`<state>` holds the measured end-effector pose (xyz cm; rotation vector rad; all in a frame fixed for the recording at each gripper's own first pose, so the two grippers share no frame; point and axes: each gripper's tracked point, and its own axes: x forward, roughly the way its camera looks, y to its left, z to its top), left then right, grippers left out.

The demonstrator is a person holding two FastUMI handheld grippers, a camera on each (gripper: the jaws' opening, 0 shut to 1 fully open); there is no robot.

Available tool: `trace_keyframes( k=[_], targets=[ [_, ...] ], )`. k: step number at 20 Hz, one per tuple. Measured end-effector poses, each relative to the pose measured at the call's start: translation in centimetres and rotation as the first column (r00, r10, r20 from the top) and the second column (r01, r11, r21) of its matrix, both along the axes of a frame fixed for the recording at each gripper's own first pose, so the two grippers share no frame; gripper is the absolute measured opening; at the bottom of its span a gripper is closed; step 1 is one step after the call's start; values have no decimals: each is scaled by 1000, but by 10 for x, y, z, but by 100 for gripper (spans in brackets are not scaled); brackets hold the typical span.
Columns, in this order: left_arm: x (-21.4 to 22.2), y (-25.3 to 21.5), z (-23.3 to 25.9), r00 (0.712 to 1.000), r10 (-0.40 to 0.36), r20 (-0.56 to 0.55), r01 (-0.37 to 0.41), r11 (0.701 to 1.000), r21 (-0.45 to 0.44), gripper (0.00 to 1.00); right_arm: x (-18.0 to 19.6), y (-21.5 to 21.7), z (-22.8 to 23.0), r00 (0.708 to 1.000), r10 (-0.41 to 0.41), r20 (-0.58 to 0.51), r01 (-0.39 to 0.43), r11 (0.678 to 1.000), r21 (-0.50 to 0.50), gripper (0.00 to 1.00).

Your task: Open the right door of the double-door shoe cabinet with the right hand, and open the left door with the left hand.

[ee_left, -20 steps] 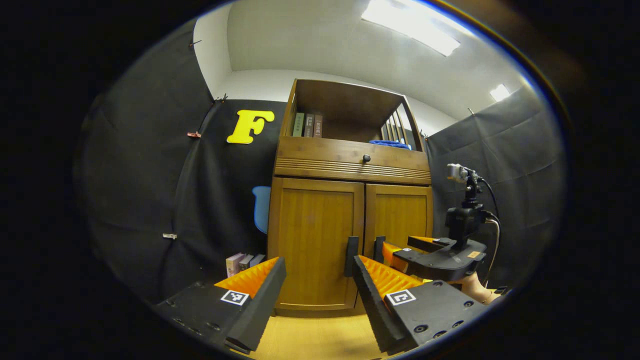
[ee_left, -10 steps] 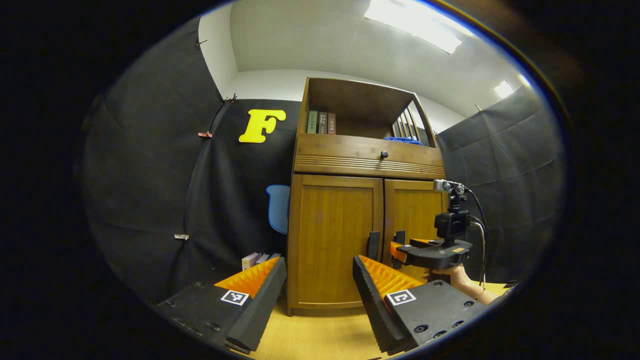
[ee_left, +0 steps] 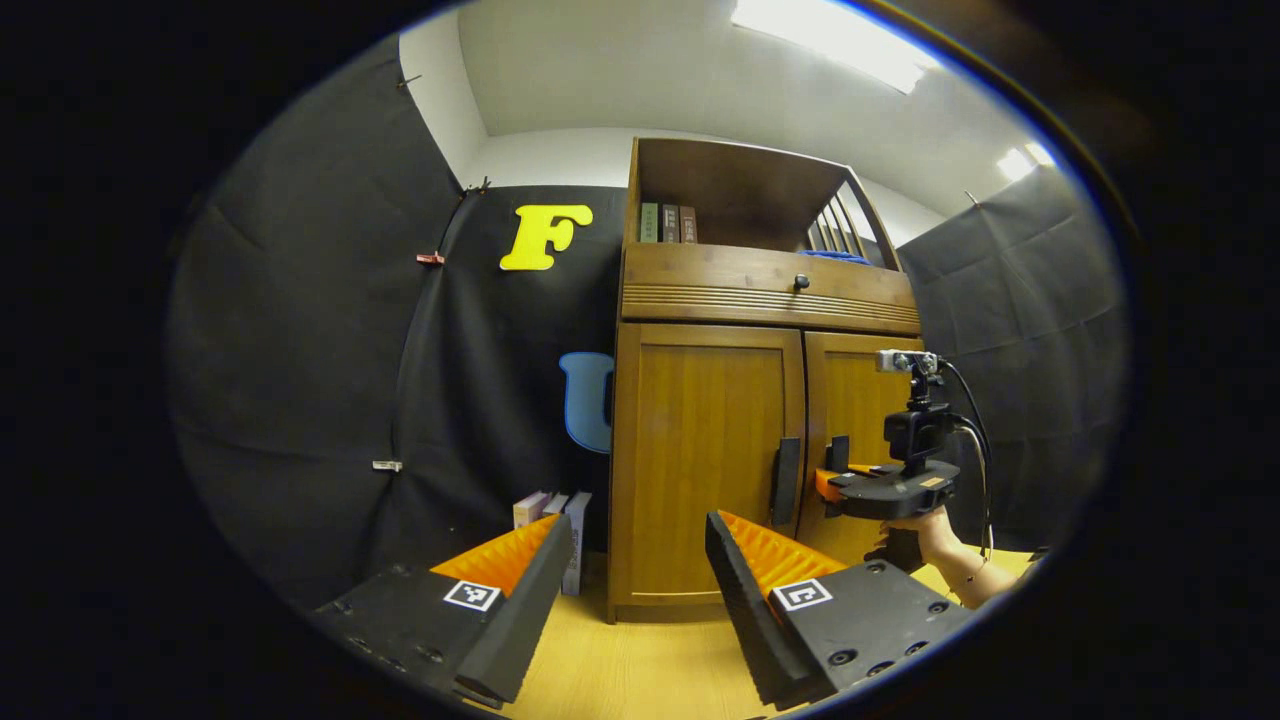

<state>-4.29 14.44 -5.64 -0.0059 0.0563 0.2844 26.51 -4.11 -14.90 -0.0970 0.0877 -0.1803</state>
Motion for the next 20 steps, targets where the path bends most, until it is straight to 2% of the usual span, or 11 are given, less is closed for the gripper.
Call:
trace_keyframes(
  k=[1,5,8,13,14,15,20],
  targets=[
    [-1,0,-2,1000,-5,-4,5,1000,-9,83,-1,0,0,1000,-2,-4,2,1000,7,37],
    [-9,3,2,1000,18,2,-18,1000,1,84,-4,0,-2,999,23,-44,-21,999,38,22],
    [-13,-5,6,1000,9,13,-9,1000,10,84,-16,3,-1,996,56,-68,-54,998,37,22],
    [-16,-28,6,1000,-23,10,23,1000,-21,83,-62,7,11,990,121,-68,-117,991,66,22],
    [-16,-34,6,1000,-25,12,26,999,-29,83,-73,5,13,989,129,-66,-125,990,62,17],
    [-15,-40,7,999,-33,17,33,999,-37,83,-83,3,16,988,142,-65,-137,989,63,22],
    [-11,-67,2,997,-82,8,83,995,-62,84,-115,-8,24,982,182,-57,-177,980,89,22]
  ],
)
